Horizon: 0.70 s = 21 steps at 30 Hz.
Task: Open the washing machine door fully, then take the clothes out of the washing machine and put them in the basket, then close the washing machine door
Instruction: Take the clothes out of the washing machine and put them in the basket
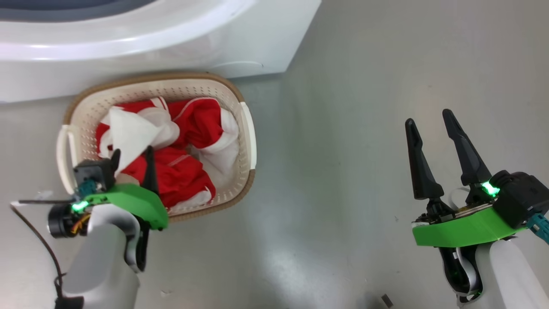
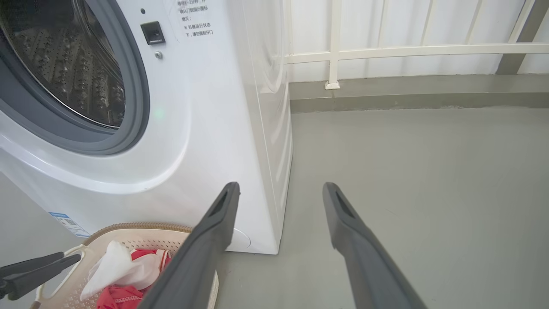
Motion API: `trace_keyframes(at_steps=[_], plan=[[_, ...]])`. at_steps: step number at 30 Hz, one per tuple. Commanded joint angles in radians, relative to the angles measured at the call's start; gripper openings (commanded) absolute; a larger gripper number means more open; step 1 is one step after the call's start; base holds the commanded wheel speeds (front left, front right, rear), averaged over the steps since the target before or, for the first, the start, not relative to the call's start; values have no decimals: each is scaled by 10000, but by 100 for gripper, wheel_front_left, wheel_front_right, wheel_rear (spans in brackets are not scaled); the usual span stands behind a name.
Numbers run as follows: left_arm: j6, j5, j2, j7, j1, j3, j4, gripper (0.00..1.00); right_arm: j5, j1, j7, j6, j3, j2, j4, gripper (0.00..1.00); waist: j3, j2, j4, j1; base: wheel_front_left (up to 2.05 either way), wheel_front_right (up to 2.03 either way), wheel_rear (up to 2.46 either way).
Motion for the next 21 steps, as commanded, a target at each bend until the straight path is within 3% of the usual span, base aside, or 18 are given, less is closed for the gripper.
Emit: trace_keyframes(at_steps=[1,21], plan=[[-63,144,182,-124,490,197,-335,100,-64,249,-63,62,83,-96,-191,100,-317,0,214,0,0,0,0],[8,511,-282,-124,2842,598,-4332,100,-494,894,-63,62,-154,-96,64,100,-2373,0,688,0,0,0,0]])
